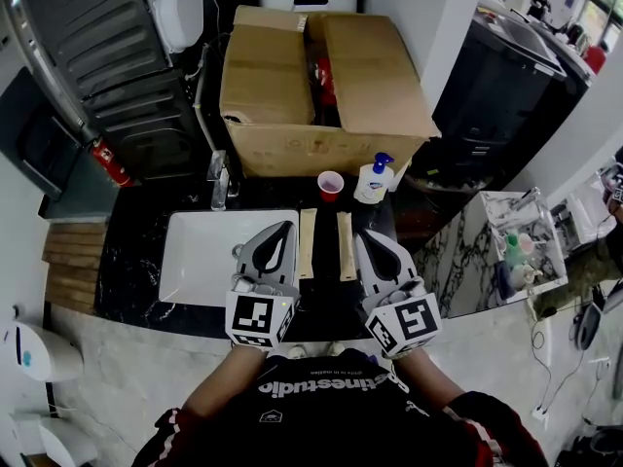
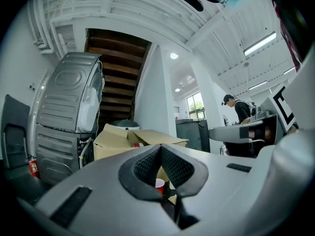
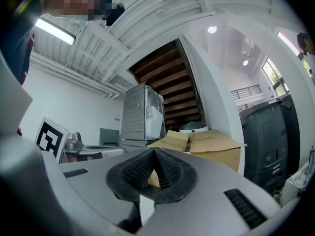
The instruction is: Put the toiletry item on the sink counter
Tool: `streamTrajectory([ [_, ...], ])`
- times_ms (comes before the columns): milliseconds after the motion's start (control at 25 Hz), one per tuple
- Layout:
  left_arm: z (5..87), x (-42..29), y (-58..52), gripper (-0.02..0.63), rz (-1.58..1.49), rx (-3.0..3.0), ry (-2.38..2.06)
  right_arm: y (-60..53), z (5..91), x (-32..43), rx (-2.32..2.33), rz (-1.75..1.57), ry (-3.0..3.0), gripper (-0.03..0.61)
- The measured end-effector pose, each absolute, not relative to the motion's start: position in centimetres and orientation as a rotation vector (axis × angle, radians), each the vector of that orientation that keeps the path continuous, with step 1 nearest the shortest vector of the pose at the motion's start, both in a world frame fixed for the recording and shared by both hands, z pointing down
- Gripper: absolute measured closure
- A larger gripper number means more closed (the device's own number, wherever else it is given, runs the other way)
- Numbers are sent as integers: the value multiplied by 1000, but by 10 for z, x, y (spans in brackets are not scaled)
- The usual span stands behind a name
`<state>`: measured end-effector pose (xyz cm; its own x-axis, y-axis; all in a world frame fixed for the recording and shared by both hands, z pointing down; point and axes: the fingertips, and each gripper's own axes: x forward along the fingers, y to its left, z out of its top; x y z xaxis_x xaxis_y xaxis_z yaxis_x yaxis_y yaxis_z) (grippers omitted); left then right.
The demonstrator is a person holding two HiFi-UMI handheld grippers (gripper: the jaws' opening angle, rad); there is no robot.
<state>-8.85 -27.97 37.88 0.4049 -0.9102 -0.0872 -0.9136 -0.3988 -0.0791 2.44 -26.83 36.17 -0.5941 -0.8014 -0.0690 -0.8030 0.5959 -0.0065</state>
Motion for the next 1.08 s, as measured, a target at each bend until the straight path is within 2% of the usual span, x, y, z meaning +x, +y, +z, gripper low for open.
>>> streamTrajectory([
  [1080, 391, -87, -279, 598, 65, -2596, 1679, -265, 366, 26, -1404, 21, 2745, 541],
])
